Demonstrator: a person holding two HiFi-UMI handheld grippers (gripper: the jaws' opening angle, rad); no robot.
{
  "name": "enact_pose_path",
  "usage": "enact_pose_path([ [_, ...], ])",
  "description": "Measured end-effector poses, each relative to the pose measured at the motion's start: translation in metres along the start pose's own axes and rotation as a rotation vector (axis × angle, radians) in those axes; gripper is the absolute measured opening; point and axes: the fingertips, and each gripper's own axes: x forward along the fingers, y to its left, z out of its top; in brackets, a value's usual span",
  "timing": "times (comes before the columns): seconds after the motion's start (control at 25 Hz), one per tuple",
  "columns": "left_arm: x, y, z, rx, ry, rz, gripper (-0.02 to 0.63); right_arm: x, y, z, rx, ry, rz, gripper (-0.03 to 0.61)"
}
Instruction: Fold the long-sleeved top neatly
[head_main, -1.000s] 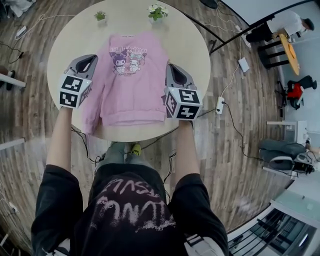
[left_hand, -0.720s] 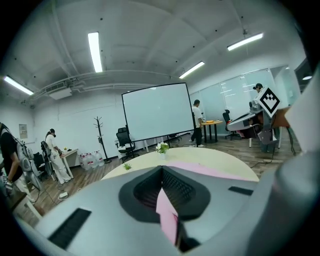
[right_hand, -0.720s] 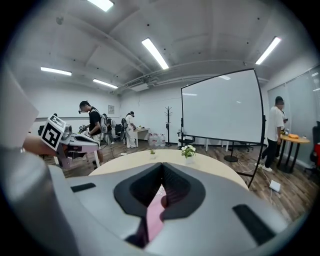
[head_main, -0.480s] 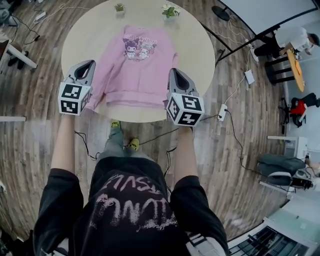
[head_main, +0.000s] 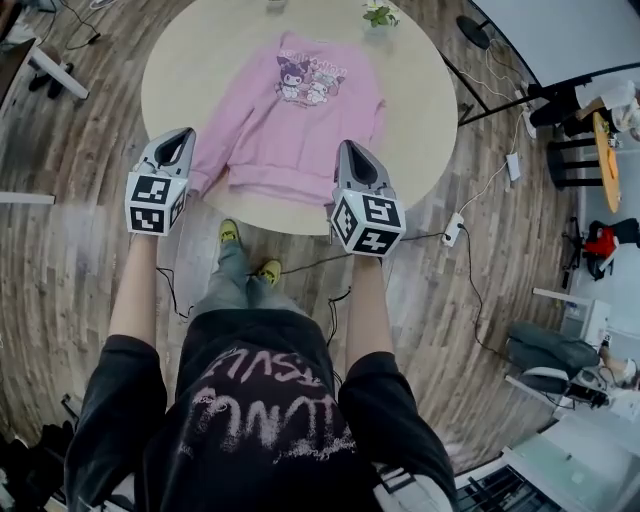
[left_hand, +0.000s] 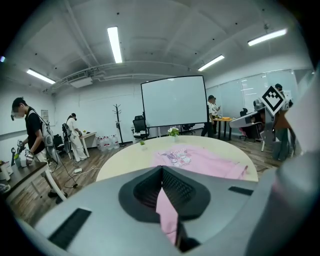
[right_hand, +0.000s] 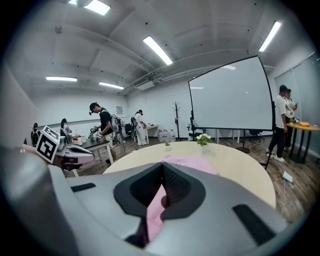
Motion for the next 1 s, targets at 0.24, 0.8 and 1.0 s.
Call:
enact_pose_path([
  [0.24, 0.001, 0.010, -0.046, -0.049, 0.066, 0.009, 0.011, 0.028, 0.028, -0.028, -0.008, 0.054, 0.043, 0.006],
  [0.8, 0.001, 0.014, -0.154, -0.223, 0.259, 0.007, 0.174, 0.063, 0.051, -0.064, -0.021, 0.153, 0.077, 0.006],
  [1.0, 0.005, 0.001, -0.179, -0.237, 0.330, -0.037, 0.206, 0.070, 0.053, -0.072, -0.026, 0.175, 0.076, 0.006],
])
